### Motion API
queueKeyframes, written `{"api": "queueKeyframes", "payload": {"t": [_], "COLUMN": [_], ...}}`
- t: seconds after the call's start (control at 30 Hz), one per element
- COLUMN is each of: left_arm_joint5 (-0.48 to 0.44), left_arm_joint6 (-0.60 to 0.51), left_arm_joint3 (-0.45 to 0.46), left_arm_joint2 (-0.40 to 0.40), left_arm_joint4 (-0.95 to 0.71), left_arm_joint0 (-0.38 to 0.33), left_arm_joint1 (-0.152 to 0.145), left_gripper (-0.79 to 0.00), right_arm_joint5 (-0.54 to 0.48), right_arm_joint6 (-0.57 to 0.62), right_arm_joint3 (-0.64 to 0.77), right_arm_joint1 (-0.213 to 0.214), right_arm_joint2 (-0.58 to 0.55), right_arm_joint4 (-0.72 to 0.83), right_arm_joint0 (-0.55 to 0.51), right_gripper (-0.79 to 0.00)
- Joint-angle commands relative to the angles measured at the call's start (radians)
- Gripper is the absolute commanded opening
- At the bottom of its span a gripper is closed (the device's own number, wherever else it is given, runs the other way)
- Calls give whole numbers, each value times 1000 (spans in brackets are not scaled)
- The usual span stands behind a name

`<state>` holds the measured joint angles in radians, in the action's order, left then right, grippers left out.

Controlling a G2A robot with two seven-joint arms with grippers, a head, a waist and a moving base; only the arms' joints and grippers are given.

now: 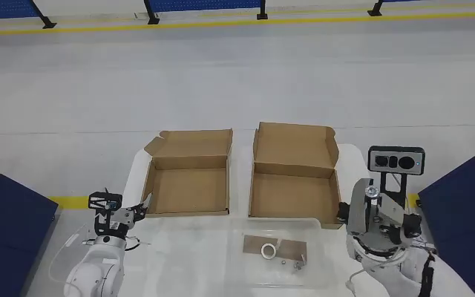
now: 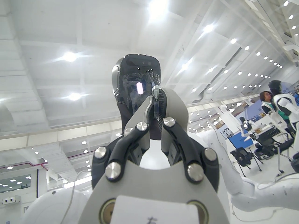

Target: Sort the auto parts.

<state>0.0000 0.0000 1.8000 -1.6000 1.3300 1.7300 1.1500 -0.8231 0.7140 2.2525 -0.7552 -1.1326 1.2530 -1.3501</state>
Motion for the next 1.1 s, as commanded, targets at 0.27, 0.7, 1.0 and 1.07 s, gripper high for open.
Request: {"api": "queueKeyframes", "payload": {"t": [0.27, 0.7, 1.0, 1.07], "left_arm_joint5": [0, 0, 0, 0], "left_arm_joint6": [0, 0, 0, 0], "left_arm_joint3": [0, 0, 0, 0], "left_arm_joint2": [0, 0, 0, 0], "left_arm_joint4": [0, 0, 0, 0], "left_arm_joint0": [0, 0, 0, 0], "left_arm_joint1": [0, 0, 0, 0], "left_gripper": [0, 0, 0, 0], "right_arm_joint5": [62, 142, 125, 125], "right_arm_joint6": [51, 15, 48, 48], "right_arm_joint3": [-35, -12, -10, -10], "right_arm_joint1": [-21, -45, -64, -64], "right_arm_joint2": [-55, -95, -101, -101], "right_arm_joint4": [-78, -229, -176, -176], "right_arm_joint0": [-10, -49, -55, -55], "right_gripper": [-785, -785, -785, -785]}}
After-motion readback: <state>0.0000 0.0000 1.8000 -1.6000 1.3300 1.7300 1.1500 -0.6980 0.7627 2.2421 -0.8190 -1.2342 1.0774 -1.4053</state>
